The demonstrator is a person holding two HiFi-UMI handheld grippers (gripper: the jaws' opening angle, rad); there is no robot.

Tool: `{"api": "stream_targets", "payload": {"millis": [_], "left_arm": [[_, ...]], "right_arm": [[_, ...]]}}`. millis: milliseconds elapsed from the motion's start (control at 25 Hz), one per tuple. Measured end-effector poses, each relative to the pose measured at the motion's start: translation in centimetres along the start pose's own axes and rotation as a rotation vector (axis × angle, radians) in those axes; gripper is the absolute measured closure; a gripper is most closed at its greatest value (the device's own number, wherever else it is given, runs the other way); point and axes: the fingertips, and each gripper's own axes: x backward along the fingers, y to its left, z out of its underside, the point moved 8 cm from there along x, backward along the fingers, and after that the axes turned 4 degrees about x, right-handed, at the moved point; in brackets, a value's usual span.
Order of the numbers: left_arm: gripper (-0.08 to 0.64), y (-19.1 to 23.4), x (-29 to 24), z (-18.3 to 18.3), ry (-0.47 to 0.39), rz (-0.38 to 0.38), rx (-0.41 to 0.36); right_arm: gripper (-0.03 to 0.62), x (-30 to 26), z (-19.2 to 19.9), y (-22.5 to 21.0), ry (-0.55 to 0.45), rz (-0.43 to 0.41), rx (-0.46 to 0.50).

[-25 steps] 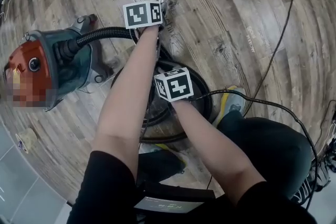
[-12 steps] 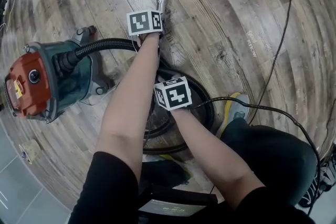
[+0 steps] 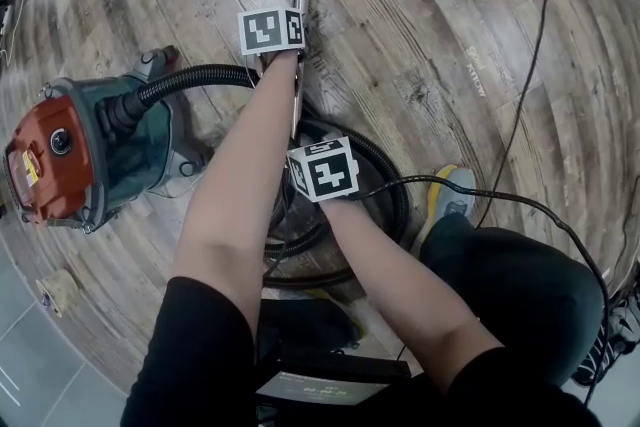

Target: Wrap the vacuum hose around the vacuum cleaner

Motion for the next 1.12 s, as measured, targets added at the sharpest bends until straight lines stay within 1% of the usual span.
{"api": "stream_targets", "payload": {"millis": [80,160,240,320,400,480,520,560,640,720,800,960,1120], "left_arm": [[0.39,-0.6,0.3,-0.2,0.001,0.004,-0.018],[0.377,-1.2,0.8,-0.3,-0.01,0.015,-0.021],[0.376,-1.9,1.6,-0.6,-0.023,0.031,-0.022],[0.376,-2.6,2.9,-0.9,-0.037,0.048,-0.026],[0.376,-3.7,4.7,-1.1,-0.049,0.068,-0.039],[0.377,-4.8,7.4,-1.2,-0.077,0.092,-0.042],[0.377,-5.2,9.2,-1.2,-0.103,0.105,-0.029],[0.377,-5.5,11.2,-1.2,-0.136,0.114,-0.008],[0.379,-5.6,15.8,-1.1,-0.193,0.107,0.035],[0.413,-5.3,20.7,-0.7,-0.233,0.074,0.072],[0.443,-5.3,26.0,-0.4,-0.275,0.03,0.104],[0.454,-6.6,37.7,-0.1,-0.338,-0.036,0.145],[0.456,-8.6,49.5,-0.4,-0.384,-0.112,0.207]], "right_arm": [[0.38,0.2,-0.1,-0.3,-0.005,0.014,-0.009],[0.38,0.4,-0.2,-0.5,0.0,0.019,-0.024],[0.388,0.8,-0.3,-0.5,0.006,0.033,-0.02],[0.394,1.6,-0.5,-0.3,-0.003,0.082,0.017],[0.46,2.9,-0.6,0.1,-0.013,0.147,0.047],[0.467,4.5,-0.7,0.6,-0.004,0.182,0.046],[0.488,5.6,-0.9,1.0,-0.003,0.196,0.048],[0.494,6.9,-1.3,1.6,-0.006,0.21,0.057],[0.534,9.8,-2.5,3.1,-0.017,0.231,0.089],[0.548,12.9,-4.0,4.9,-0.014,0.244,0.121],[0.548,16.3,-5.7,7.0,-0.003,0.251,0.144],[0.557,23.6,-10.1,11.9,-0.003,0.256,0.183],[0.56,30.6,-14.5,18.0,-0.007,0.243,0.255]]}}
